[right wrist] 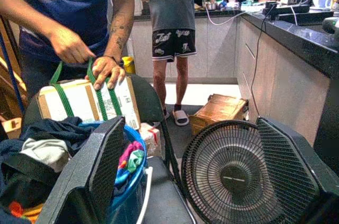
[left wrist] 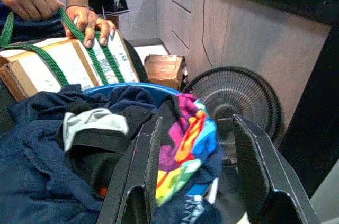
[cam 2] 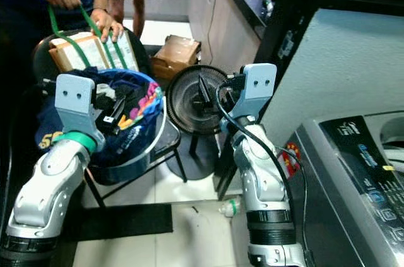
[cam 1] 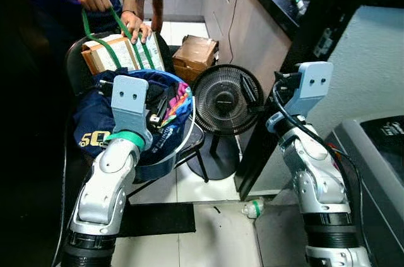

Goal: Clothes washing

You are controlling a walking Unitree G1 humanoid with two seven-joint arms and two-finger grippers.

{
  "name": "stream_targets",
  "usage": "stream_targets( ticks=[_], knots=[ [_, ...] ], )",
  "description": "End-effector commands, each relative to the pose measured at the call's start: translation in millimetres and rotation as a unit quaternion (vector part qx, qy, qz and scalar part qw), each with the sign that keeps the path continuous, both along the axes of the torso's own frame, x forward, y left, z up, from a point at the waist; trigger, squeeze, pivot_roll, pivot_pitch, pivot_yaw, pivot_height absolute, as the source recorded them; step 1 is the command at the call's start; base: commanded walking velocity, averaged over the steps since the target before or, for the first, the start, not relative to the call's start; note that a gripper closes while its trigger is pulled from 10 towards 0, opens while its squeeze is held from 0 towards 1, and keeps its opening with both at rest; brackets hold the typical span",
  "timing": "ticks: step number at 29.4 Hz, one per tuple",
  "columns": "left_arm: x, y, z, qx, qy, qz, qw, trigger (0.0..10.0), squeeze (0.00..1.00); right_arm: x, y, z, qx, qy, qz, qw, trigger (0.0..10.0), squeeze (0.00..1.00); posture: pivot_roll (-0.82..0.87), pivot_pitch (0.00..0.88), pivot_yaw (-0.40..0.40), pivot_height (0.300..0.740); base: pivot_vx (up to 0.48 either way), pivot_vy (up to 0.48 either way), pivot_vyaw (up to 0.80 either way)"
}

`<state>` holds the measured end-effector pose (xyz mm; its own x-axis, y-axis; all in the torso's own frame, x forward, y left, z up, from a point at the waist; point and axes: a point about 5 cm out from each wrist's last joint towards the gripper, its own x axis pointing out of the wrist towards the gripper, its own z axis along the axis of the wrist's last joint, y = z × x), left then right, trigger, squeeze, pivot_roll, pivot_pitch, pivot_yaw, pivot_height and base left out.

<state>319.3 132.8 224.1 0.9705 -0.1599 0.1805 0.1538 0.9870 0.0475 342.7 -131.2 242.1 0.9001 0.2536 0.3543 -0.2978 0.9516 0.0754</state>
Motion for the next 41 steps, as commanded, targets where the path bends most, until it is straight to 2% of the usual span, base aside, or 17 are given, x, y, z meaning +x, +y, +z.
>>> stream_targets(
  ticks=[1, 6, 9, 14, 19, 41],
  knots=[
    [1.7, 2.5, -0.7, -0.010, 0.004, 0.007, 1.000, 10.0, 0.00, -0.2, 0.6, -10.5, -0.007, 0.019, 0.001, 1.000, 10.0, 0.00, 0.02, 0.018, -0.005, 0.740, 0.000, 0.000, 0.00],
    [3.2, 1.6, 0.8, -0.006, -0.003, 0.005, 1.000, 10.0, 0.00, -0.5, 5.1, -14.3, -0.021, 0.023, 0.010, 0.999, 10.0, 0.00, 0.02, 0.018, -0.005, 0.740, 0.000, 0.000, 0.00],
    [3.9, 0.6, 1.6, -0.006, -0.005, 0.003, 1.000, 10.0, 0.00, -0.6, 9.3, -15.4, -0.040, 0.022, 0.016, 0.999, 10.0, 0.00, 0.02, 0.012, -0.012, 0.740, 0.119, 0.000, 0.71],
    [4.0, 0.5, 1.7, -0.015, -0.006, 0.002, 1.000, 10.0, 0.00, -1.9, 12.0, -15.5, -0.041, 0.016, 0.022, 0.999, 10.0, 0.00, 0.02, 0.008, -0.012, 0.740, 0.398, 0.000, 0.76],
    [3.9, 0.4, 1.5, -0.019, -0.005, 0.002, 1.000, 10.0, 0.00, -2.7, 10.8, -17.9, -0.029, 0.025, 0.026, 0.999, 10.0, 0.00, 0.02, 0.004, -0.019, 0.740, 0.407, 0.000, 0.00],
    [4.3, 2.2, 2.2, -0.023, -0.007, 0.002, 1.000, 10.0, 0.00, -3.1, 14.7, -18.8, -0.048, 0.023, 0.038, 0.998, 10.0, 0.00, 0.02, 0.012, -0.027, 0.740, 0.416, 0.000, 0.00]
  ],
)
